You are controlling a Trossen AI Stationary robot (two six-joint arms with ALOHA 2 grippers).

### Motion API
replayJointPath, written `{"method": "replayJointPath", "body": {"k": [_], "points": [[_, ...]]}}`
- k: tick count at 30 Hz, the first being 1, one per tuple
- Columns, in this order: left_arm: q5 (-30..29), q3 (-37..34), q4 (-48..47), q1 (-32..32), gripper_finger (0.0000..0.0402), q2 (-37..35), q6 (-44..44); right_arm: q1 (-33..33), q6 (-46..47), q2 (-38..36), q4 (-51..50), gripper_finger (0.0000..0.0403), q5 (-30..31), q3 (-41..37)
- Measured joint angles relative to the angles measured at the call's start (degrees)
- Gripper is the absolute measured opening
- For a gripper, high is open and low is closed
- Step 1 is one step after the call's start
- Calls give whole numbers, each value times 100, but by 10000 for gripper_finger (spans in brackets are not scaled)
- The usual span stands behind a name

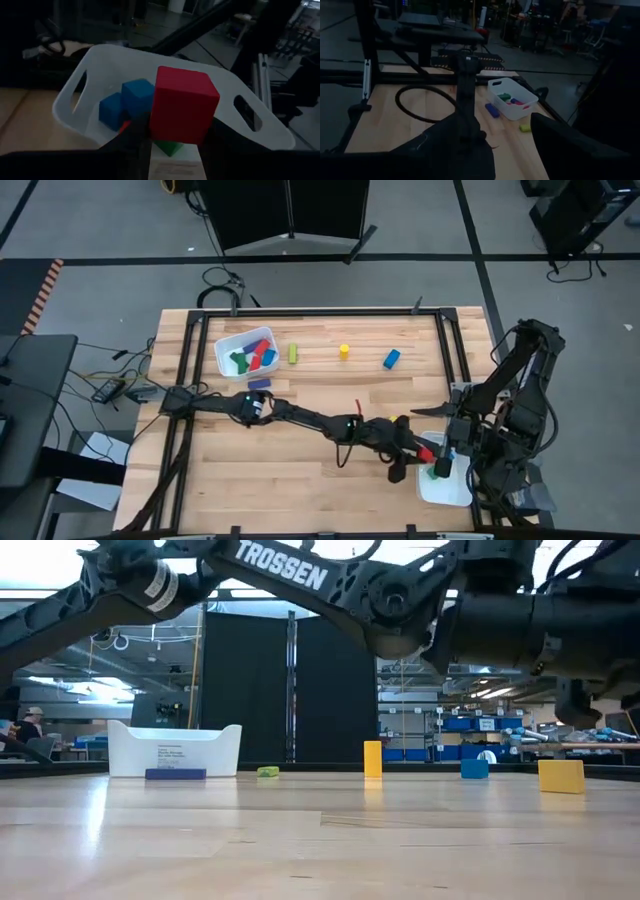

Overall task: Sort blocks by size
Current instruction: Put the small red block into the bottom white bin

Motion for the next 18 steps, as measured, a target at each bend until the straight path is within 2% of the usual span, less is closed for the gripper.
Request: {"method": "replayJointPath", "body": {"k": [9, 18], "points": [[-341, 112, 232, 94, 130, 76, -117, 3, -237, 2, 163, 250, 104, -4], [-302, 112, 200, 109, 133, 72, -258, 1, -321, 2, 218, 252, 161, -4]]}}
